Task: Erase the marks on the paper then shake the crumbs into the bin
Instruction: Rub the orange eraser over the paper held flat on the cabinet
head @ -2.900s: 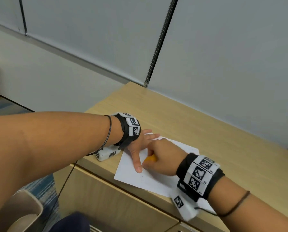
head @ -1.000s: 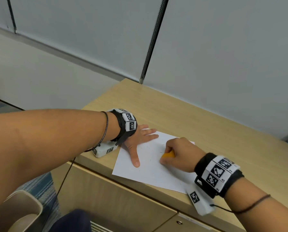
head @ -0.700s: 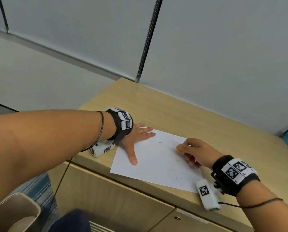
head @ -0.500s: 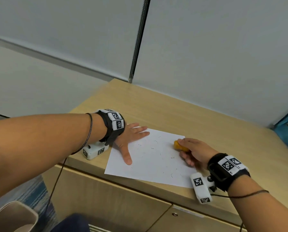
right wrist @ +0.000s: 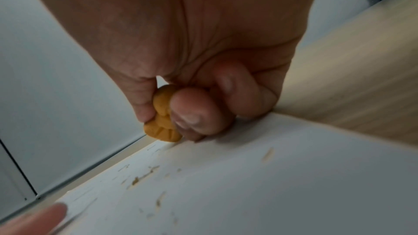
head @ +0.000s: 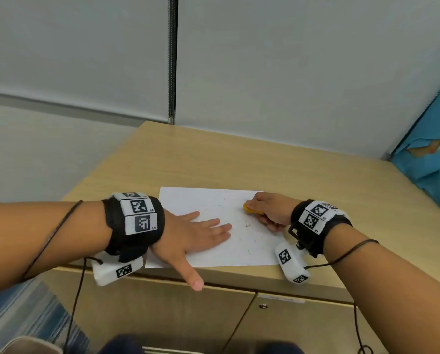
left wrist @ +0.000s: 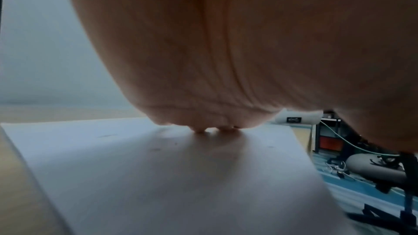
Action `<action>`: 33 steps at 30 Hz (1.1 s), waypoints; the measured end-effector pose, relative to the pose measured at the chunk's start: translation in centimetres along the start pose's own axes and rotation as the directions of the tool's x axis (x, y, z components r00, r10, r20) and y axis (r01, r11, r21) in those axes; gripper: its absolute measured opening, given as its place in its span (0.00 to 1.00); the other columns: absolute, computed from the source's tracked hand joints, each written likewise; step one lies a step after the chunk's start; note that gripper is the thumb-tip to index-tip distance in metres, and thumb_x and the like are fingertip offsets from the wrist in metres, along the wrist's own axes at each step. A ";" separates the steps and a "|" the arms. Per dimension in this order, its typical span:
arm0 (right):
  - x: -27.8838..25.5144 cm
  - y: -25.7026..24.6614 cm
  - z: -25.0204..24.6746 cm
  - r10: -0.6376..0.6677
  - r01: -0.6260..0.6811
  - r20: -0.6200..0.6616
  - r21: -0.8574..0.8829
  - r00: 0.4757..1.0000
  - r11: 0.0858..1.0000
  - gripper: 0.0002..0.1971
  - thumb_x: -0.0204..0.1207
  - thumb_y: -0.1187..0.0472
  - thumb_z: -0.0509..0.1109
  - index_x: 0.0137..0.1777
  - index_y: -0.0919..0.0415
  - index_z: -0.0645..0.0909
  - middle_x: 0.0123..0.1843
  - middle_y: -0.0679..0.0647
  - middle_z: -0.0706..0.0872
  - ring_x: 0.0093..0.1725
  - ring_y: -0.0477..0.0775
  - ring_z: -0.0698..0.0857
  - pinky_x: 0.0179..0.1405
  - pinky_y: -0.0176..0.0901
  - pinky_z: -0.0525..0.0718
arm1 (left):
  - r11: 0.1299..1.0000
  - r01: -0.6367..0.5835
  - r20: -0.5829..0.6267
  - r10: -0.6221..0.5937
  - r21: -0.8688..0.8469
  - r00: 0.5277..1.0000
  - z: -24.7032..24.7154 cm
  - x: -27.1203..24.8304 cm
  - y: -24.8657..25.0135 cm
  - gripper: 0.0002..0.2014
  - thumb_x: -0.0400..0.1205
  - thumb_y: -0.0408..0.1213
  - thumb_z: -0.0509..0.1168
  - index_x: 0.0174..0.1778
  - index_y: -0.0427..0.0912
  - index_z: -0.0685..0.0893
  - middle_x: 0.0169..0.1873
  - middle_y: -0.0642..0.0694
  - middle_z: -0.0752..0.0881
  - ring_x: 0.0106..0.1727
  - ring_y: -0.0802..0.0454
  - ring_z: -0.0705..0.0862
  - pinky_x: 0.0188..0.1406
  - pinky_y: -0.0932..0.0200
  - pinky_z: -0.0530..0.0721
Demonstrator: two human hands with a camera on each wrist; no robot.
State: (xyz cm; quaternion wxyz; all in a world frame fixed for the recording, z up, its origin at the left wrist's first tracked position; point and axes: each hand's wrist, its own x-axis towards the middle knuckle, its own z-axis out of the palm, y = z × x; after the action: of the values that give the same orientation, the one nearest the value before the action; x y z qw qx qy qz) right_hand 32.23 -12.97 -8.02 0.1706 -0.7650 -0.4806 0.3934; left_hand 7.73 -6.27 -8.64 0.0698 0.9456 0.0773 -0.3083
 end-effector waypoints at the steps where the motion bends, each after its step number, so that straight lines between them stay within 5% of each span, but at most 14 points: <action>1: 0.0 0.0 0.0 0.002 -0.002 0.001 0.001 1.000 1.000 0.15 0.87 0.46 0.60 0.50 0.58 0.71 0.32 0.54 0.74 0.20 0.50 0.69 0.20 0.35 0.66 | 1.000 0.017 -0.015 -0.017 -0.019 1.000 0.0 -0.3 -0.1 0.58 0.77 0.76 0.56 0.85 0.49 0.26 0.83 0.56 0.23 0.83 0.58 0.25 0.81 0.48 0.28; 7: 0.2 0.0 -0.1 0.005 -0.004 0.008 -0.011 1.000 1.000 0.15 0.88 0.45 0.59 0.51 0.58 0.71 0.32 0.54 0.74 0.21 0.50 0.69 0.20 0.35 0.67 | 0.926 0.374 -0.066 -0.376 -0.044 0.924 -0.1 -1.1 -3.1 0.61 0.73 0.82 0.47 0.87 0.41 0.31 0.86 0.46 0.30 0.88 0.49 0.35 0.87 0.40 0.41; 16: 0.1 -0.2 -0.1 -0.004 0.004 0.016 -0.010 1.000 1.000 0.15 0.89 0.47 0.58 0.49 0.59 0.68 0.32 0.55 0.72 0.20 0.49 0.67 0.17 0.32 0.66 | 0.998 0.028 -0.063 -0.031 -0.052 0.998 0.3 0.0 0.9 0.53 0.80 0.75 0.48 0.86 0.45 0.28 0.84 0.52 0.26 0.86 0.57 0.30 0.85 0.49 0.33; 21: 0.2 -0.1 -0.1 -0.011 0.012 0.022 -0.031 1.000 0.999 0.15 0.88 0.46 0.58 0.49 0.58 0.68 0.33 0.55 0.73 0.21 0.50 0.68 0.20 0.35 0.68 | 0.930 0.350 -0.115 -0.362 -0.114 0.925 -1.1 -0.6 -3.4 0.54 0.78 0.77 0.45 0.86 0.43 0.30 0.86 0.49 0.29 0.88 0.53 0.36 0.87 0.45 0.39; 24: 0.4 0.0 -0.1 -0.006 0.007 0.016 -0.037 1.000 0.999 0.15 0.88 0.46 0.58 0.48 0.58 0.69 0.32 0.55 0.74 0.21 0.51 0.69 0.22 0.37 0.68 | 0.890 0.432 -0.071 -0.445 -0.147 0.893 -1.3 -0.1 -5.1 0.60 0.71 0.82 0.42 0.87 0.43 0.31 0.86 0.49 0.29 0.88 0.52 0.36 0.86 0.42 0.40; 26: 0.5 0.0 -0.1 -0.002 0.003 0.012 -0.038 1.000 0.999 0.15 0.88 0.45 0.58 0.47 0.58 0.69 0.32 0.55 0.74 0.21 0.51 0.69 0.22 0.37 0.69 | 0.897 0.416 -0.061 -0.428 -0.149 0.902 -1.4 0.5 -5.1 0.64 0.65 0.86 0.39 0.87 0.43 0.31 0.86 0.49 0.29 0.88 0.51 0.35 0.86 0.41 0.40; 33: 0.5 0.1 0.1 -0.002 0.002 -0.002 0.016 1.000 1.000 0.15 0.88 0.46 0.59 0.48 0.59 0.69 0.31 0.55 0.73 0.22 0.51 0.67 0.22 0.38 0.67 | 0.987 0.125 0.037 -0.121 -0.104 0.992 -2.4 1.3 -2.0 0.52 0.79 0.76 0.48 0.86 0.49 0.29 0.85 0.56 0.29 0.86 0.60 0.33 0.86 0.49 0.36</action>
State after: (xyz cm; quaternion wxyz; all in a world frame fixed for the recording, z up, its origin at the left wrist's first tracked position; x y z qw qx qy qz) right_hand 32.36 -12.58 -8.37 0.1777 -0.7634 -0.4781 0.3963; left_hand 9.78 -3.75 -7.70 0.1021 0.9292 0.1507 -0.3218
